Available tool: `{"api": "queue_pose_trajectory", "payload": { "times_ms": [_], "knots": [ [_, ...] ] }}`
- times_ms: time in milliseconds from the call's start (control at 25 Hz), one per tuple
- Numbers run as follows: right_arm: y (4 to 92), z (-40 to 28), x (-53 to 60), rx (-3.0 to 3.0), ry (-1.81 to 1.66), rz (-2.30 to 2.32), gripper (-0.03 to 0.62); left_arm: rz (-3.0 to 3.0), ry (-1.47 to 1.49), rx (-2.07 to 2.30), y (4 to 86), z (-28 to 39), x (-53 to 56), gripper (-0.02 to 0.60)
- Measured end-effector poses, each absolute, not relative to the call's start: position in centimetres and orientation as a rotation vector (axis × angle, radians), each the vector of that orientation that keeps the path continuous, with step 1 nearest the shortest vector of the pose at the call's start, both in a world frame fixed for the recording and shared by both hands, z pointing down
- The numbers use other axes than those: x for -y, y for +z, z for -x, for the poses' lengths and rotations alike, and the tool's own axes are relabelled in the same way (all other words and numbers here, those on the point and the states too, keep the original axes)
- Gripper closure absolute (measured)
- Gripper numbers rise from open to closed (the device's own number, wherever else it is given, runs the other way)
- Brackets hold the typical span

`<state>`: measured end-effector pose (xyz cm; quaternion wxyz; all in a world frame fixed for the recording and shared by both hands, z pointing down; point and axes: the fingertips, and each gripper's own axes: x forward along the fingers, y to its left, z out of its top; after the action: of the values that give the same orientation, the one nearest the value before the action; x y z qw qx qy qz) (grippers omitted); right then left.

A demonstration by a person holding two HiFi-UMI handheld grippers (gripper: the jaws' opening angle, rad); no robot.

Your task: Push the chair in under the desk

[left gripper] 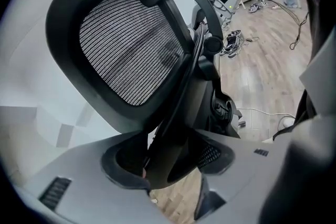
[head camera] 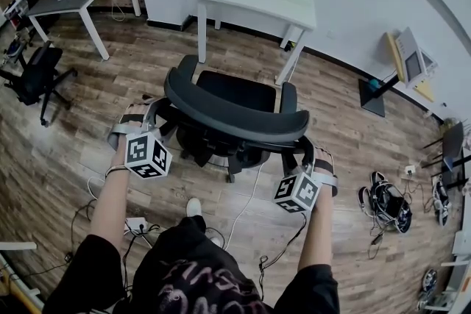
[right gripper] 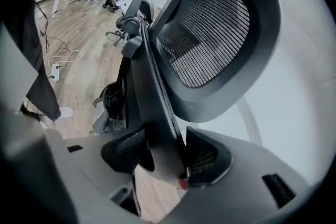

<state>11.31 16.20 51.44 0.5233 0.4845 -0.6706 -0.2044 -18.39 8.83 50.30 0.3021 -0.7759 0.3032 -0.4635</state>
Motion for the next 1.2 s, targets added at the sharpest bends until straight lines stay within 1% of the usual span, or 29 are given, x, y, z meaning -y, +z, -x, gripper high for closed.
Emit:
{"api": "queue_pose_trajectory", "payload": {
  "times_ms": [800, 1200],
  "knots": [
    [50.4, -12.5, -3.9, 1.587, -0.421, -1.181, 0.355, 2.094, -1.205, -0.736, 49.3, 17.1, 4.4, 0.331],
    [51.1, -13.9, 0.5, 1.581, -0.422, -1.176, 0.355, 2.09, -1.194, -0.73, 49.9, 15.7, 8.7, 0.331]
  ]
}}
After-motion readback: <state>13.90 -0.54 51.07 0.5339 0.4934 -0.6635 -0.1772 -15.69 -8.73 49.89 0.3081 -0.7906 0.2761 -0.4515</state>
